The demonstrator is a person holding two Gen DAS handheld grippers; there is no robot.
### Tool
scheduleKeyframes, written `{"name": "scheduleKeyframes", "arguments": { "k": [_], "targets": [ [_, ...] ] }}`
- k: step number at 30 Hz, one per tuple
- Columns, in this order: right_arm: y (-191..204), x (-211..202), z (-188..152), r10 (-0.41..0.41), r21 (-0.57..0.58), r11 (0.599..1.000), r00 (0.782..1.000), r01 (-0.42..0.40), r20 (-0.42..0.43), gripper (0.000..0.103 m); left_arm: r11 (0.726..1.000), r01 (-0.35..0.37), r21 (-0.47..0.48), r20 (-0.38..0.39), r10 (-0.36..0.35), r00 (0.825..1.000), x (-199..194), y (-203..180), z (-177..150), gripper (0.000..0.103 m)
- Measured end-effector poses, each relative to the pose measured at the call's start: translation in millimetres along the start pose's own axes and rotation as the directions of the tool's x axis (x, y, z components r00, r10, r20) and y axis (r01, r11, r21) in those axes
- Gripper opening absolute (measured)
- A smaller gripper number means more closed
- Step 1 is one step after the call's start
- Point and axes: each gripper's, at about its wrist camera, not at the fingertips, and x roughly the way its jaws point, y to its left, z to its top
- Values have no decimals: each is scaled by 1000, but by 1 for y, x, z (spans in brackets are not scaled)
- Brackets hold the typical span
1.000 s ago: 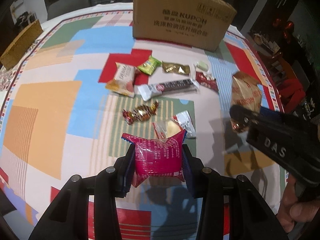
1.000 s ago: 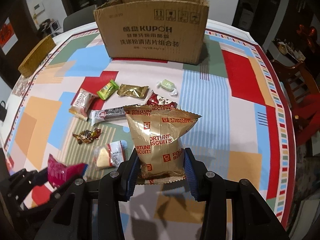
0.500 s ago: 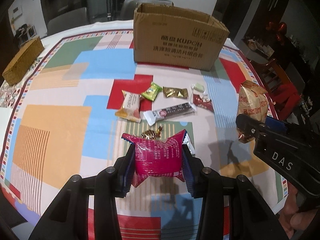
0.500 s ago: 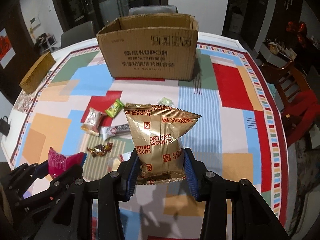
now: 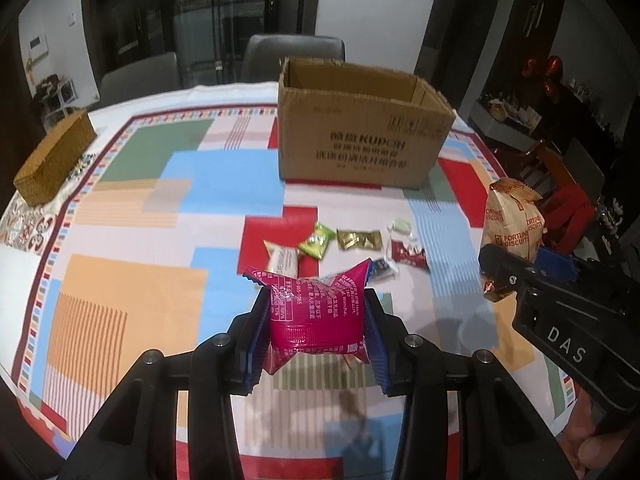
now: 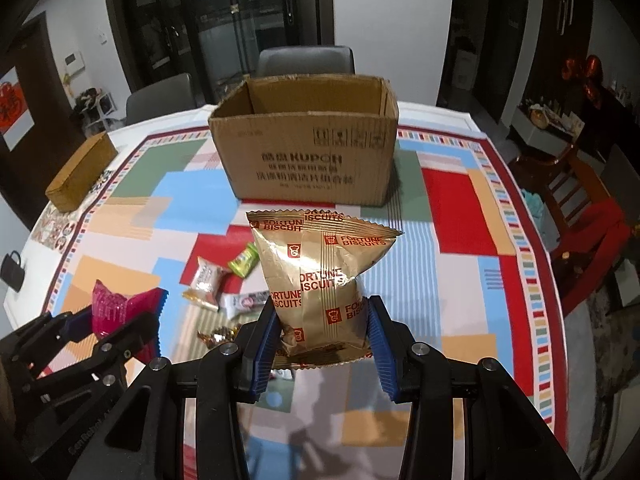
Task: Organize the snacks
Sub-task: 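Lift the pink pastry and gold biscuit bag and carry both over the box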
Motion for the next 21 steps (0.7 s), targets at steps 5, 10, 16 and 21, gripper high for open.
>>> {"name": "scheduleKeyframes", "arguments": {
  "k": [5,10,16,21],
  "targets": [
    [2,-11,6,-17,-9,1000,999,18,49,44,1000,-11,9,59,10,998,-10,3,12,42],
    [4,-21,13,-32,-12,999,995,33,96,44,999,-25,30,123,21,992,-22,2,23,42],
    [7,-28,21,-33,-12,999,989,35,143,44,998,-34,46,194,24,981,-32,3,36,42],
    [8,-34,29,-38,-16,999,979,42,198,44,998,-36,53,247,22,969,-39,2,47,42]
  ]
}}
